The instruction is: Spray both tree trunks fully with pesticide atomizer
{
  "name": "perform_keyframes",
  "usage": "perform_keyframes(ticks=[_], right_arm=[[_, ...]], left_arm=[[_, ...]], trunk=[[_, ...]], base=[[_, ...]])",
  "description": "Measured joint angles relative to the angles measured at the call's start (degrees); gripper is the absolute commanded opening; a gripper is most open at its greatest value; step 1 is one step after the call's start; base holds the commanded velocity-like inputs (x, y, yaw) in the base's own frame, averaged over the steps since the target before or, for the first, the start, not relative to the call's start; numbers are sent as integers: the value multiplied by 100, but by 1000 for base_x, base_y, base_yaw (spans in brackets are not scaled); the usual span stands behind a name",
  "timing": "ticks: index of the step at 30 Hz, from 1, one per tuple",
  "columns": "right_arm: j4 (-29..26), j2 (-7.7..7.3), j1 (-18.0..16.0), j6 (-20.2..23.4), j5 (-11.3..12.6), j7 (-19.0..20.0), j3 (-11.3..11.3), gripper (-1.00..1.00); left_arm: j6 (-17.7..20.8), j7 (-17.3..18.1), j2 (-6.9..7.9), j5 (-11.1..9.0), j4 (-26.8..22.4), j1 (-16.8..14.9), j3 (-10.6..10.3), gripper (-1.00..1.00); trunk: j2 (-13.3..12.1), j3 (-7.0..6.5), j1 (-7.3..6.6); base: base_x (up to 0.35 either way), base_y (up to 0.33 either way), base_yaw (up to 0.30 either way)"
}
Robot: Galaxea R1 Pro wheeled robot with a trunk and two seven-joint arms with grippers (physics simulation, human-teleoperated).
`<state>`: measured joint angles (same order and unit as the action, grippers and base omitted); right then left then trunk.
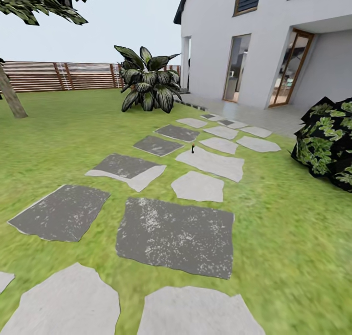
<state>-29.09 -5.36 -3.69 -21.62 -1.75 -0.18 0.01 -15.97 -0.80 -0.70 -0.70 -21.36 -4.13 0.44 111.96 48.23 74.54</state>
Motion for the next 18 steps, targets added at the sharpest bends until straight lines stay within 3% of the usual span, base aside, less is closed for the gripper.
perform_keyframes(ticks=[8, 18], right_arm=[[0, 0, 0, 1, -1, 0, -1, 100], [0, -2, 0, 1, -1, 0, 7, 100]], left_arm=[[-1, 1, 0, 0, 0, 0, -1, 100], [6, 1, 0, 0, 0, 0, -5, 100]], trunk=[[0, 0, 0], [0, 0, 0]], base=[[340, -6, 0], [332, -92, 0]])
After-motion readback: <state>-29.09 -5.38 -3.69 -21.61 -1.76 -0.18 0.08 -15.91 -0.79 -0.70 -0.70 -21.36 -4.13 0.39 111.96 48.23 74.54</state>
